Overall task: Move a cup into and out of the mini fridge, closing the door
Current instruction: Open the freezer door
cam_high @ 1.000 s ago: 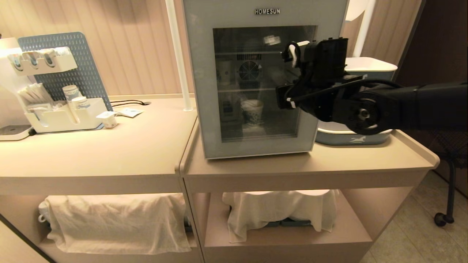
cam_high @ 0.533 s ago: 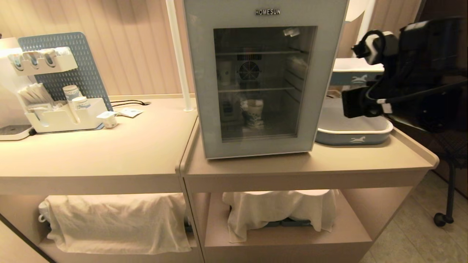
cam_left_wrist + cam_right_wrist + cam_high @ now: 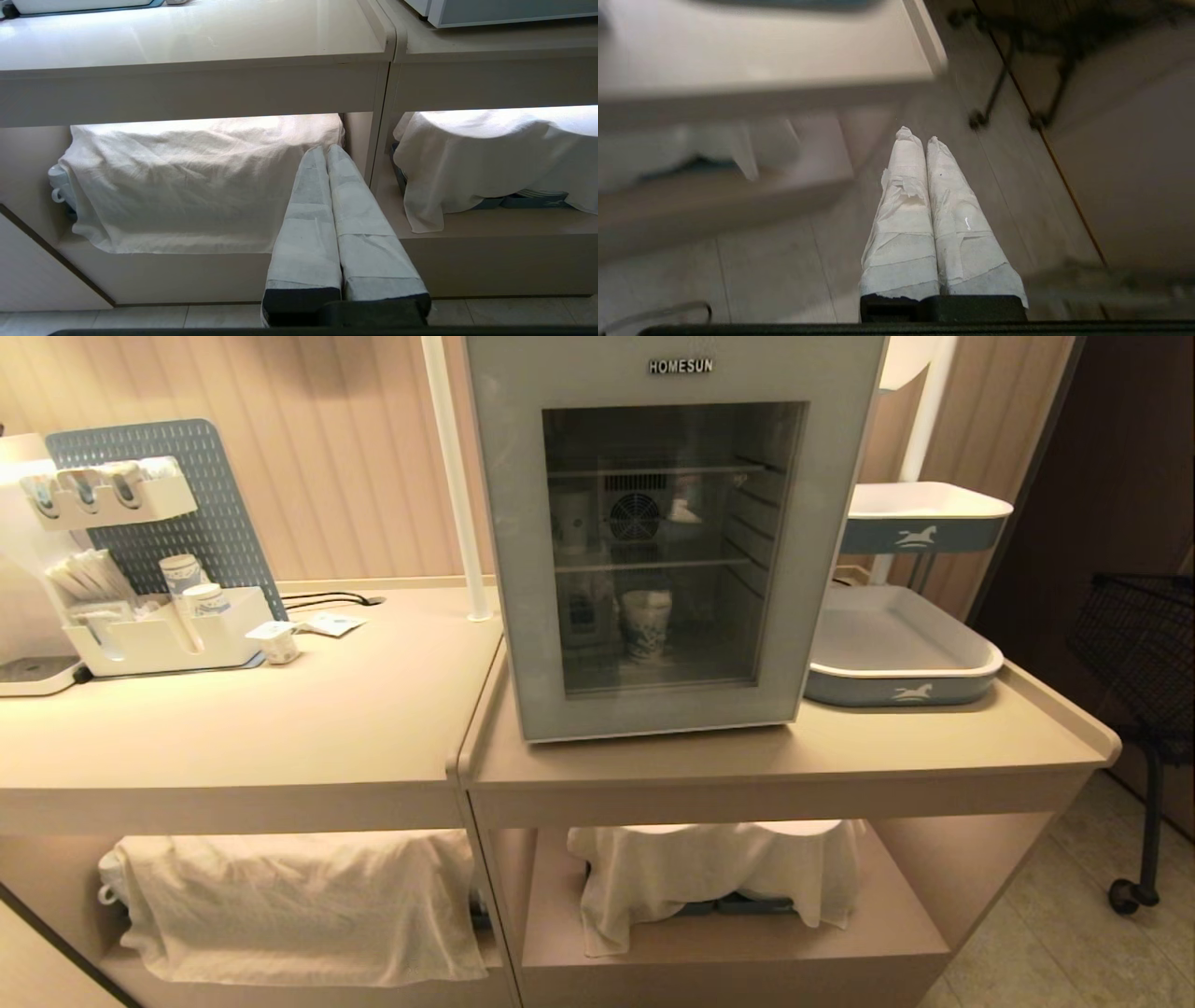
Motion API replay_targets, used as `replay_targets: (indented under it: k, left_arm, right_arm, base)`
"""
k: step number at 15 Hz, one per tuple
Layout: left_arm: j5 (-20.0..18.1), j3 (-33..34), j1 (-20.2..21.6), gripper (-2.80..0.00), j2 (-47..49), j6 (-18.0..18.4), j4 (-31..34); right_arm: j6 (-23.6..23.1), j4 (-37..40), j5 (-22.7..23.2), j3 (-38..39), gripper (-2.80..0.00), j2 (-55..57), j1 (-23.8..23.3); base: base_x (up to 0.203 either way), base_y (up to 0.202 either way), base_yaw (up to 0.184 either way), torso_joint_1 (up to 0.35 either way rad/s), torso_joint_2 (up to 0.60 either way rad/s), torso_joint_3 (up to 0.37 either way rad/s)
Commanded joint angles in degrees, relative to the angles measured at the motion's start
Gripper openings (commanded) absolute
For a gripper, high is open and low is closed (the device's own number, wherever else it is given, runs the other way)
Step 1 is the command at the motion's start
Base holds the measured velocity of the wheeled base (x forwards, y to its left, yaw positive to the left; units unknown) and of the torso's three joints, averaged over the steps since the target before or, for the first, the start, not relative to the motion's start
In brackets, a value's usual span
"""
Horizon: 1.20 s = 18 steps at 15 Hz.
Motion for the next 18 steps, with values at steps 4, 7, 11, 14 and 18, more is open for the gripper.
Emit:
replay_targets:
  k: [4, 7, 11, 14, 18]
  left_arm:
    - [0.03, 0.09, -0.01, -2.8, 0.06, 0.02, 0.01]
    - [0.03, 0.09, -0.01, -2.8, 0.06, 0.02, 0.01]
    - [0.03, 0.09, -0.01, -2.8, 0.06, 0.02, 0.01]
    - [0.03, 0.09, -0.01, -2.8, 0.06, 0.02, 0.01]
    - [0.03, 0.09, -0.01, -2.8, 0.06, 0.02, 0.01]
  right_arm:
    - [-0.99, -0.21, 8.48, 20.64, -2.8, -26.46, -6.92]
    - [-3.71, -10.79, 17.88, 32.94, -2.8, -38.67, -8.35]
    - [-0.31, -14.05, 24.96, 40.96, -2.8, -50.48, -8.44]
    - [3.93, -5.41, 25.97, 41.28, -2.8, -59.66, -7.47]
    - [5.29, -13.75, 28.96, 49.31, -2.8, -62.1, -7.14]
  base:
    - [0.0, 0.0, 0.0, 0.0, 0.0, 0.0]
    - [0.0, 0.0, 0.0, 0.0, 0.0, 0.0]
    - [0.0, 0.0, 0.0, 0.0, 0.0, 0.0]
    - [0.0, 0.0, 0.0, 0.0, 0.0, 0.0]
    - [0.0, 0.0, 0.0, 0.0, 0.0, 0.0]
